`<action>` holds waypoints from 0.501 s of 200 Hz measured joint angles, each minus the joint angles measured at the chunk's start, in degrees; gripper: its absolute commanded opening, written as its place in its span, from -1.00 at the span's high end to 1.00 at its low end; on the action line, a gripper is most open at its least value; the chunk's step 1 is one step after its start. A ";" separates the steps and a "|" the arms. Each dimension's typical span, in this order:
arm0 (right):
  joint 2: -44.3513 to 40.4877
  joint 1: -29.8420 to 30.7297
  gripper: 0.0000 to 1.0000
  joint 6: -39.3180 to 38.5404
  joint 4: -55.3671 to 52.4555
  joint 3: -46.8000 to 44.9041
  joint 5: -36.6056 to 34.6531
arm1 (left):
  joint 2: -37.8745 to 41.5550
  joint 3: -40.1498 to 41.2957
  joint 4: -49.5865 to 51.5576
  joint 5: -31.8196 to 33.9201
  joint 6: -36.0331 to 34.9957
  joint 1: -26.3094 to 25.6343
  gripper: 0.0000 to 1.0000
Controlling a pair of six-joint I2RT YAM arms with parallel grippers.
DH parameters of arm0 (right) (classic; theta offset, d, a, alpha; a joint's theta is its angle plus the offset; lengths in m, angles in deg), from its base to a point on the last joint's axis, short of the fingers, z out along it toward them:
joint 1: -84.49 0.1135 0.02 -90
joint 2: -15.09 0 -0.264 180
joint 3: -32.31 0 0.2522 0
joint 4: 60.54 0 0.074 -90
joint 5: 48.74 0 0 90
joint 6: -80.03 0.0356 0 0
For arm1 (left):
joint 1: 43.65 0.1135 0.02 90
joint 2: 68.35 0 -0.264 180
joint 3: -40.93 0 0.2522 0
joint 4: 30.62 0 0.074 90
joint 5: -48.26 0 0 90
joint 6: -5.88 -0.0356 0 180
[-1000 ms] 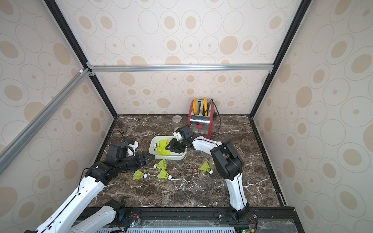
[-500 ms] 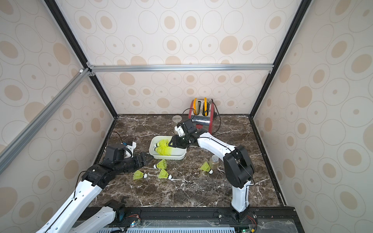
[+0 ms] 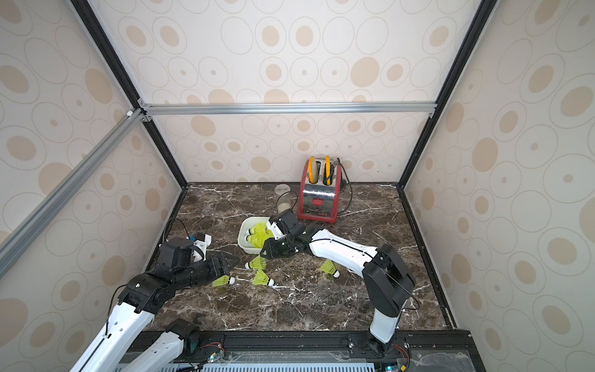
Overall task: Put the shuttlecocks into the storage box
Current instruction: Pick up the shuttlecock at the center of the board.
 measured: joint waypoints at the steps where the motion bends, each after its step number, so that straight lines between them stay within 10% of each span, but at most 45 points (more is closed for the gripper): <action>1: 0.02 0.04 0.09 0.02 0.09 -0.04 -0.02 | 0.04 0.00 0.07 0.00 0.00 0.00 -0.56; 100: 7.85 2.47 0.11 4.79 7.28 -1.53 -0.24 | 6.34 0.11 8.55 -0.04 -2.45 0.00 -0.55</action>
